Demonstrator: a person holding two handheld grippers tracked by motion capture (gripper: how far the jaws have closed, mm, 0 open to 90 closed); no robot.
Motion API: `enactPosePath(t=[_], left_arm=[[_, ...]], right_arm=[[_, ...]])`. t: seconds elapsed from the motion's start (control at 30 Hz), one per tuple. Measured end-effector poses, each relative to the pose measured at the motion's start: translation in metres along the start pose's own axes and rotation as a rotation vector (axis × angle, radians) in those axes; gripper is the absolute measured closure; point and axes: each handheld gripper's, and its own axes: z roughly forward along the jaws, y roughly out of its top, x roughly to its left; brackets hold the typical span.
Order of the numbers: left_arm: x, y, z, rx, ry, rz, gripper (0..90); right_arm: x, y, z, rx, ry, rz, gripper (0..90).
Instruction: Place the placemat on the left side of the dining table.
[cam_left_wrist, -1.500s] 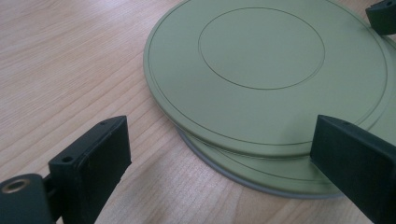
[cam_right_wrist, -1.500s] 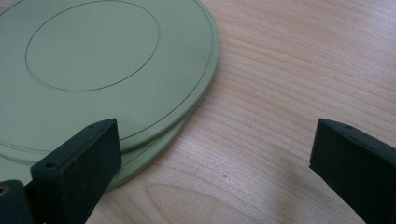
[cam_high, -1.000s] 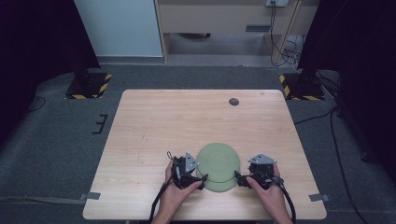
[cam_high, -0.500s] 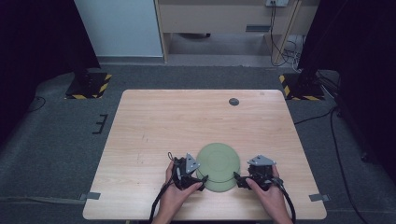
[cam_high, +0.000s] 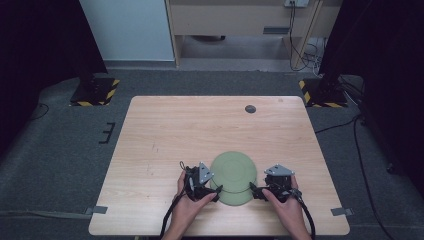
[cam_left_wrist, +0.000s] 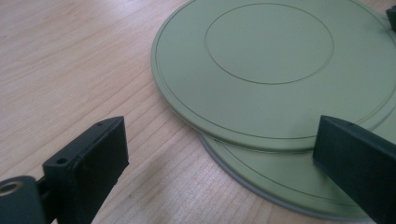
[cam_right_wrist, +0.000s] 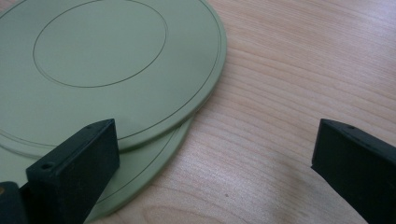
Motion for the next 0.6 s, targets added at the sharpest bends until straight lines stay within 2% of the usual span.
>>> enactPosePath(t=[0.13, 0.37, 0.6], left_arm=[[-0.0036, 0.0003, -0.0002, 0.003, -0.017, 0.014, 2.6], [-0.0056, 0.0024, 0.0025, 0.0, -0.004, 0.016, 1.5], [-0.0042, 0.0031, 0.0037, -0.005, 0.006, 0.012, 1.3]], right_arm=[[0.0032, -0.0007, -0.0027, -0.006, 0.006, -0.011, 4.3], [0.0034, 0.0003, -0.0002, -0.001, 0.007, -0.007, 1.1], [0.0034, 0.0009, 0.0014, -0.008, 0.0, -0.002, 2.1]])
